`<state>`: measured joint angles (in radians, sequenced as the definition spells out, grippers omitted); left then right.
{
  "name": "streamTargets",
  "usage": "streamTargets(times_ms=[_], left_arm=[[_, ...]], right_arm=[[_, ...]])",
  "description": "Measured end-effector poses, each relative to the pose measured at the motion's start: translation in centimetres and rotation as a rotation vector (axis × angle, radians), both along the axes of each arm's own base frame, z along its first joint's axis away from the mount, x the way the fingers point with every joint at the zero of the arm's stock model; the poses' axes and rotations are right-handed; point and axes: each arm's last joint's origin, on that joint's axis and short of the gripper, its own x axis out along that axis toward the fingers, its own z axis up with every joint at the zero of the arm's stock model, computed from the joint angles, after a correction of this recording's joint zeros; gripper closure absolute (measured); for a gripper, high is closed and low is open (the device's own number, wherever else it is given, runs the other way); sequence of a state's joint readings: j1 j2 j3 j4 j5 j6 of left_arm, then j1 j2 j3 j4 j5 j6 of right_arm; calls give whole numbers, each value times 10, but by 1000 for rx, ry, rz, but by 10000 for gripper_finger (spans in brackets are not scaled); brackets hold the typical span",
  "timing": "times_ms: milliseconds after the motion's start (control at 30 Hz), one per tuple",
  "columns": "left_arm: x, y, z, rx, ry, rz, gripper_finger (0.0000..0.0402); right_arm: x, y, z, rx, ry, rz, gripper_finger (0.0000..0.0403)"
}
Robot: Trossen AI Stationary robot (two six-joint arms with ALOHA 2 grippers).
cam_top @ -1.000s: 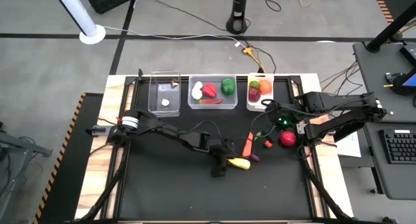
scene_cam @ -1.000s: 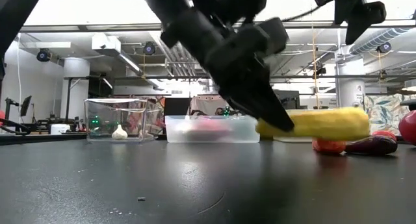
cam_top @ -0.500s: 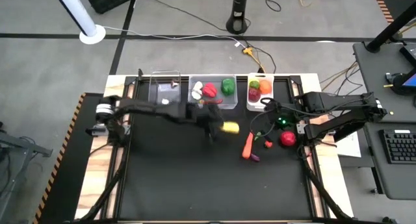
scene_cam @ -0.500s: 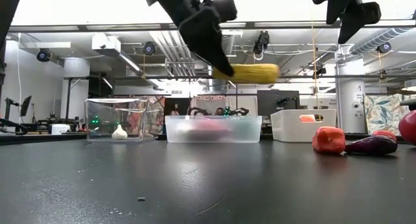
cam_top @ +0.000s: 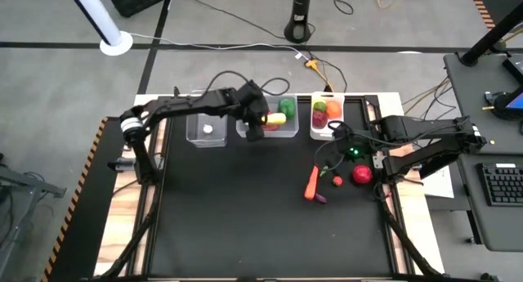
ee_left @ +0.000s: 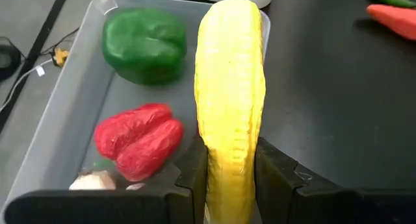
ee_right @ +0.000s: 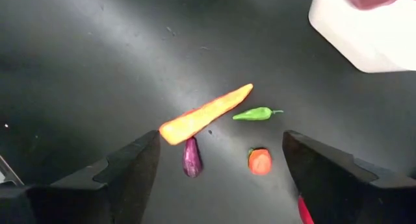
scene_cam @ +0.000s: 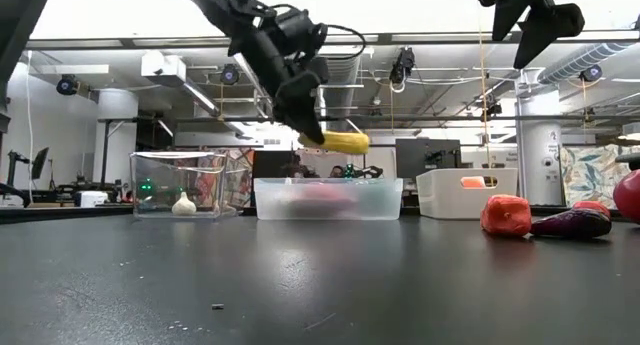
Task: Sort produce into baskets
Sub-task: Put the yellow corn into the transparent bin, then put the pink persimmon into the white bin
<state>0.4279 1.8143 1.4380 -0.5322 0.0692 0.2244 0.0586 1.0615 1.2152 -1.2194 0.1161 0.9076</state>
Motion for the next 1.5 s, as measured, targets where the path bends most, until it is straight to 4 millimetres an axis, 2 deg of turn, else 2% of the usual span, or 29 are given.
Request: streamTargets(times_ms=[367, 733, 933, 1200, 1367, 1500], left_arm=[[5, 13, -25, -11, 59, 0, 321], [4, 21, -27, -12, 41, 75, 242], [4, 19, -24, -56, 19, 113, 218], [8, -8, -6, -172, -54, 80, 215], [7, -37, 19, -159, -100, 17, 216], [0, -58, 43, -158, -158, -18, 219]], right_arm=[[0, 0, 0, -9, -4, -18, 83], [0, 0, 0, 5, -9, -49, 83], [1, 0, 0, 55, -18, -151, 83], [12, 1, -16, 101, 55, -256, 101], [22, 3, -41, 108, 174, -207, 116], [21, 4, -66, 140, 284, -135, 126]])
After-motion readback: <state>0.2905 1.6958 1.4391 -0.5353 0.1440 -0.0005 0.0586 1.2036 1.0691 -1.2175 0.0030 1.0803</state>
